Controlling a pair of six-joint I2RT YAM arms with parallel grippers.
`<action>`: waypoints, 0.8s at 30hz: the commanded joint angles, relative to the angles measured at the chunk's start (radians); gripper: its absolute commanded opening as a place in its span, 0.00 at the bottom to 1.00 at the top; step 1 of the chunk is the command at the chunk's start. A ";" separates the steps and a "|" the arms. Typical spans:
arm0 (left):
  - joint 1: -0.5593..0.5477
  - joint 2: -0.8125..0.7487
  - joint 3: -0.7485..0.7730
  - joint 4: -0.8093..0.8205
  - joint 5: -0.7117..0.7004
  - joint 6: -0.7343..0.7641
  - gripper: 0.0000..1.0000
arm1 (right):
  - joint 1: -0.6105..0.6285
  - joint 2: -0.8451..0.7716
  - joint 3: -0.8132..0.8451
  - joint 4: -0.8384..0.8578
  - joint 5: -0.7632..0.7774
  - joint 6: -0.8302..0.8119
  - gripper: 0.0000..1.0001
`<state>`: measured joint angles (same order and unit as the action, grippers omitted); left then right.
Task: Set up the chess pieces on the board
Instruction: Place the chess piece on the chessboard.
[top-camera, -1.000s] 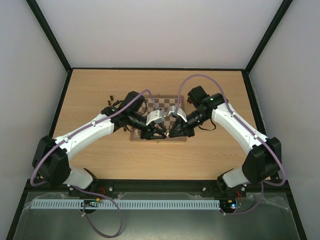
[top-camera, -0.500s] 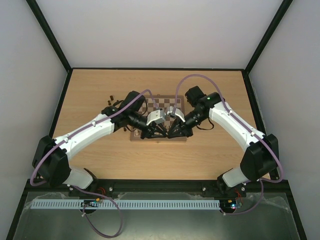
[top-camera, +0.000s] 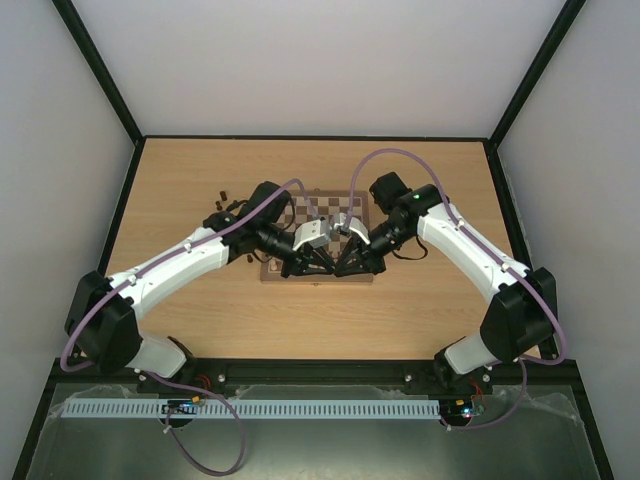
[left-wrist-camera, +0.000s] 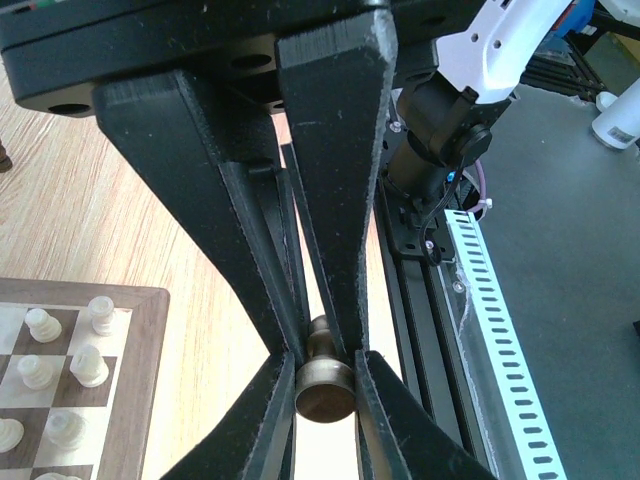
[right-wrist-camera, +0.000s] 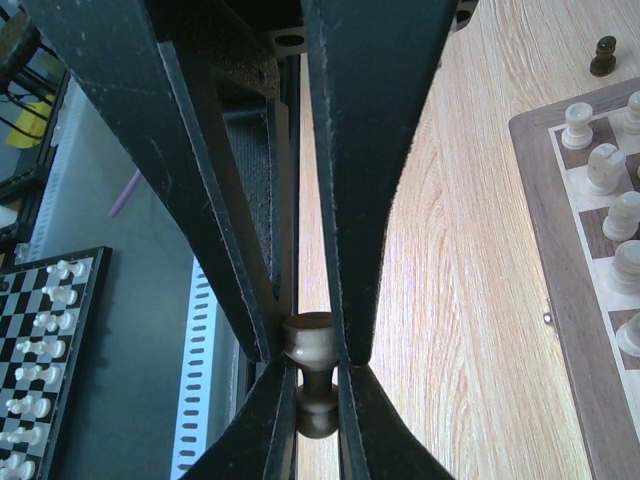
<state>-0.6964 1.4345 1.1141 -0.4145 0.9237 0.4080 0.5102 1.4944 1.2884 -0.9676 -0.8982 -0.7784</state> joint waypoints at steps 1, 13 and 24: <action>-0.015 0.016 0.042 -0.009 0.048 0.039 0.02 | 0.008 0.006 0.026 -0.018 -0.022 -0.003 0.08; -0.015 0.018 0.035 -0.007 0.040 0.044 0.02 | 0.008 -0.014 -0.011 0.027 0.001 0.028 0.34; 0.033 0.005 -0.010 0.100 -0.010 0.014 0.02 | -0.190 0.040 0.063 -0.193 -0.112 -0.108 0.47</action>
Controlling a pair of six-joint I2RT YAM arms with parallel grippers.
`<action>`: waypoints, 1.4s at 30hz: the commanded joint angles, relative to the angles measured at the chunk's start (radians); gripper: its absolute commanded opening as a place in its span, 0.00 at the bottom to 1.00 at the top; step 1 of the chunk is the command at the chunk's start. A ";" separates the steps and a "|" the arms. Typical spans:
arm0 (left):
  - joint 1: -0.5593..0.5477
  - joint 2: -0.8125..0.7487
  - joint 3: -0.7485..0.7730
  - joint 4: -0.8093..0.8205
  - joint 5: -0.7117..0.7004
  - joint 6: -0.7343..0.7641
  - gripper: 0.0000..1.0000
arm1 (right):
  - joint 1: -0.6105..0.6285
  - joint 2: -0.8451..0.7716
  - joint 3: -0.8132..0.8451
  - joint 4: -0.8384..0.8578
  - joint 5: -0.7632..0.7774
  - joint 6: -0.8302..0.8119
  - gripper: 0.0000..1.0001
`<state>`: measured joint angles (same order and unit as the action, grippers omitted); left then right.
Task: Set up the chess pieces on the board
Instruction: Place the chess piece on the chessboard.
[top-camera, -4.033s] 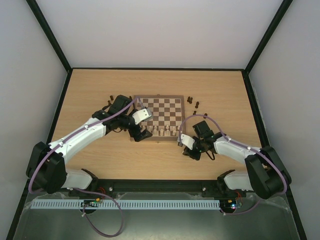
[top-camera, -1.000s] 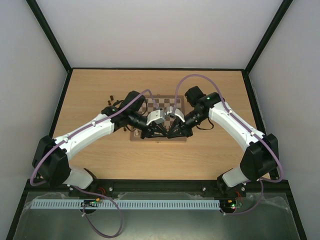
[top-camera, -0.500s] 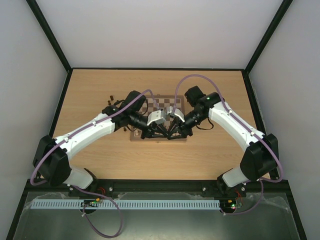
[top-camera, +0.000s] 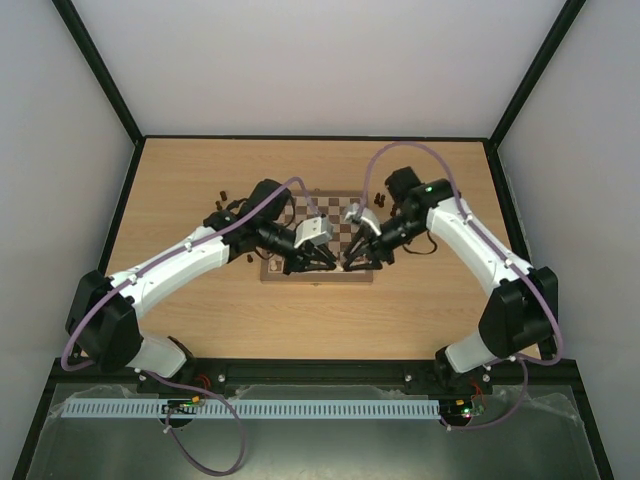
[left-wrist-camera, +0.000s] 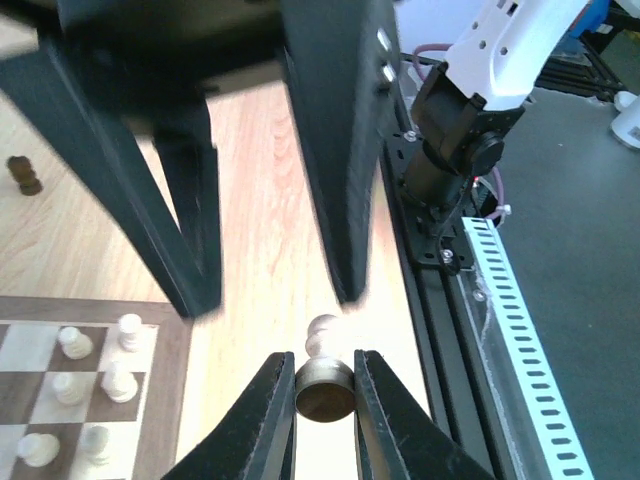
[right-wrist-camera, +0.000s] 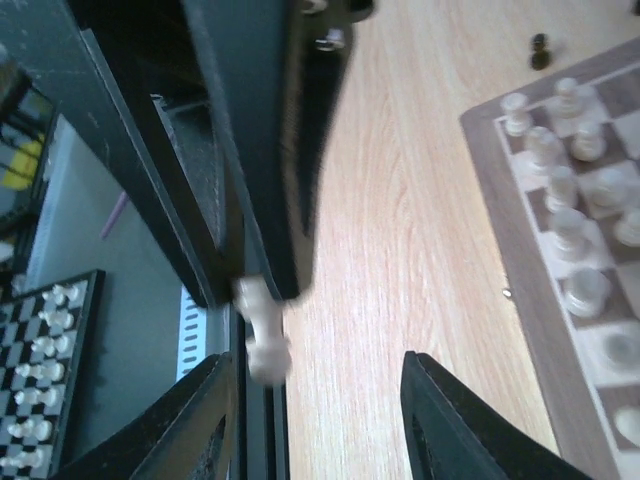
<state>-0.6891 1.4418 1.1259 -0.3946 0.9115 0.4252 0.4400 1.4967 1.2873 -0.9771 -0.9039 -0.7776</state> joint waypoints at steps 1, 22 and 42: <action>0.031 -0.004 -0.031 0.101 -0.005 -0.013 0.02 | -0.159 0.061 0.081 -0.246 -0.131 -0.160 0.48; 0.042 -0.142 -0.176 0.566 -0.434 -0.179 0.02 | -0.244 0.447 0.408 -0.309 -0.489 0.213 0.55; 0.042 -0.095 -0.160 0.649 -0.457 -0.213 0.02 | -0.159 0.500 0.492 -0.306 -0.563 0.289 0.50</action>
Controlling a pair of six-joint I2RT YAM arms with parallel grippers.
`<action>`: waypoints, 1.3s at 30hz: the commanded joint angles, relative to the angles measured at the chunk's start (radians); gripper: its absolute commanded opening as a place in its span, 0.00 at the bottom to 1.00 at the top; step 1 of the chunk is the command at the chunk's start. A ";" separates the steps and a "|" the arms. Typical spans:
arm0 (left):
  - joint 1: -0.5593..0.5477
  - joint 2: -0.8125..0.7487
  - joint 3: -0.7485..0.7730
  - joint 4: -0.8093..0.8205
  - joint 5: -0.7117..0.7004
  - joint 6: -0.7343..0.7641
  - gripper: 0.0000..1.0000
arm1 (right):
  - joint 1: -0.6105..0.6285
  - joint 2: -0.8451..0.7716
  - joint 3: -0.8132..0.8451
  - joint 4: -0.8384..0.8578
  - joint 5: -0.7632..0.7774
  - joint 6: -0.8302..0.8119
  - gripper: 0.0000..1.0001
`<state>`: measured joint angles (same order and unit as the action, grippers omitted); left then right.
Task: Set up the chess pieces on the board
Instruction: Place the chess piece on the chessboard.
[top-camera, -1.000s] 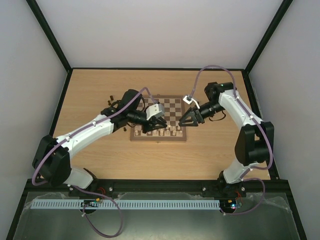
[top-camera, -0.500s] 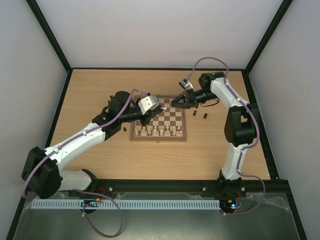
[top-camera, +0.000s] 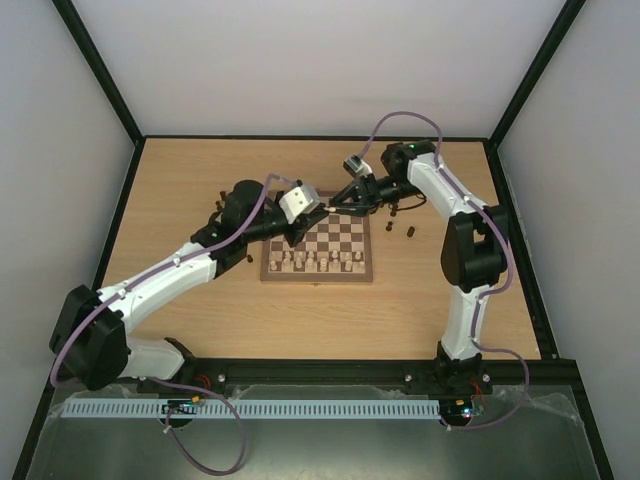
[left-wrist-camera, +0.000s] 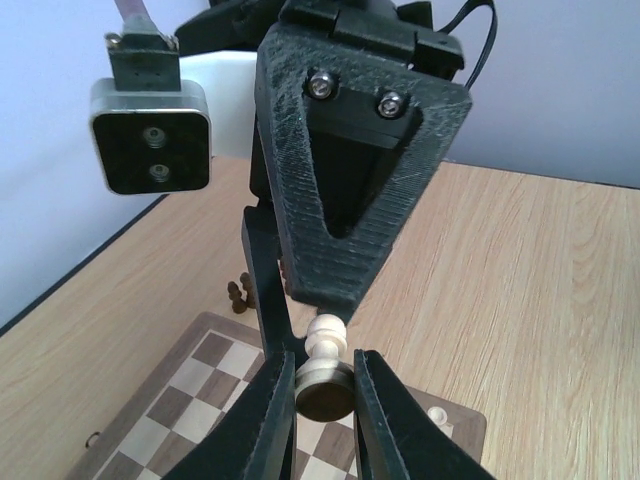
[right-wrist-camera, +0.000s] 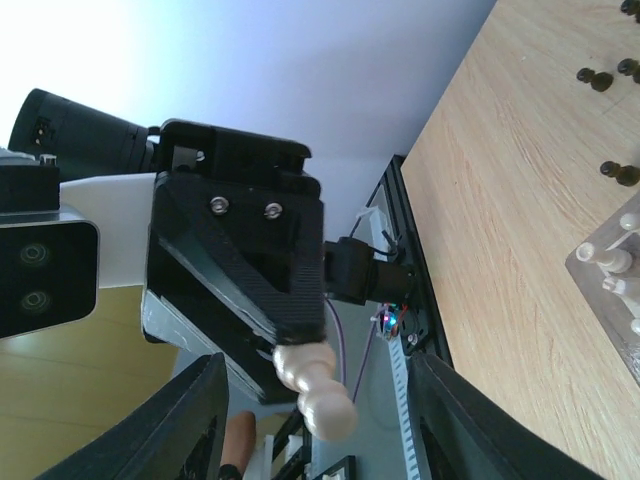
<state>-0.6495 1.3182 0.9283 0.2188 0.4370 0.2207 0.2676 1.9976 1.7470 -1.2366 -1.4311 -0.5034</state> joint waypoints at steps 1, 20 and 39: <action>0.002 0.032 0.040 0.037 0.018 -0.009 0.02 | 0.014 -0.002 0.032 -0.046 -0.037 0.015 0.48; 0.025 0.013 0.008 0.076 0.008 -0.017 0.02 | 0.016 -0.023 0.003 -0.046 -0.035 -0.005 0.25; 0.031 0.037 0.017 0.055 0.025 -0.025 0.16 | 0.017 -0.040 0.030 -0.047 0.025 -0.039 0.11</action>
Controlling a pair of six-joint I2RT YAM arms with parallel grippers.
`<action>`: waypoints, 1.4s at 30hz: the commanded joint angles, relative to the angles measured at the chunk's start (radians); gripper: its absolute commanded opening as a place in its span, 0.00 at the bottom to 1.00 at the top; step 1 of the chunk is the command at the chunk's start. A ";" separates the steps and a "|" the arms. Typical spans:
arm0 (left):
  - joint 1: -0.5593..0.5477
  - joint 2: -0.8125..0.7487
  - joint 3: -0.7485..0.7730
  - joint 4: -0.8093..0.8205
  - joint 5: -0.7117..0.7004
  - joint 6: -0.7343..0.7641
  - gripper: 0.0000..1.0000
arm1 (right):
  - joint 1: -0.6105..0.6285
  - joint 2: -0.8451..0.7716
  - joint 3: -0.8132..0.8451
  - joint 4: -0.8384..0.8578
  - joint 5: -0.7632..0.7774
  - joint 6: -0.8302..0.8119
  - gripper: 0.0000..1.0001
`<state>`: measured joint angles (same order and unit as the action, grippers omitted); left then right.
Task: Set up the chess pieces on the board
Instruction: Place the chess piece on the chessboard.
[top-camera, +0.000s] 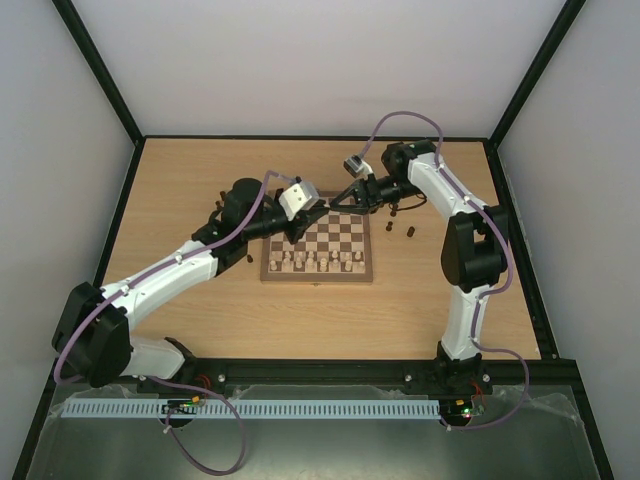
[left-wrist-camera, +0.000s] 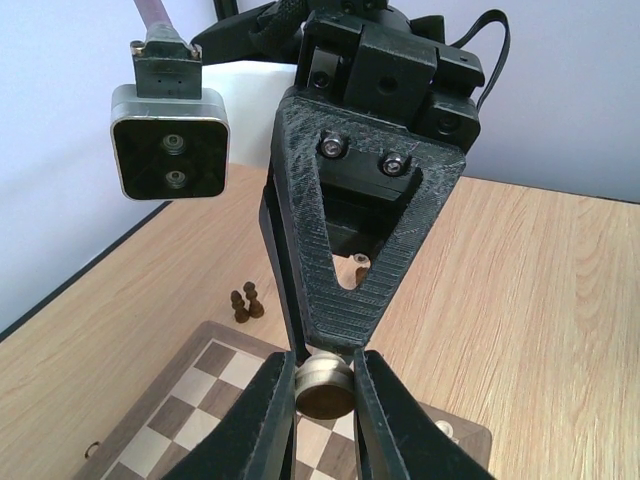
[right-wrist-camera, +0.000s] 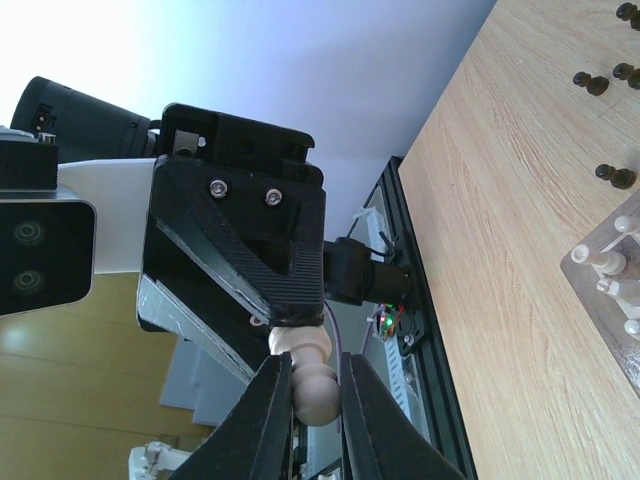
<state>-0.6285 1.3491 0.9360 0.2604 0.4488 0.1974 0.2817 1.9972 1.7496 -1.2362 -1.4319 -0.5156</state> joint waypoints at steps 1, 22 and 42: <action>0.011 0.006 0.009 0.012 0.014 -0.005 0.21 | 0.001 -0.044 0.031 -0.048 0.044 -0.029 0.10; 0.256 -0.194 0.045 -0.205 0.082 -0.007 0.53 | 0.079 -0.325 -0.098 0.321 0.922 0.292 0.06; 0.485 -0.272 0.031 -0.515 0.079 0.075 0.56 | 0.397 -0.182 -0.174 0.414 1.594 0.354 0.06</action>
<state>-0.2020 1.0889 0.9623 -0.1867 0.4858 0.2470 0.6621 1.7588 1.5249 -0.8070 0.1131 -0.1730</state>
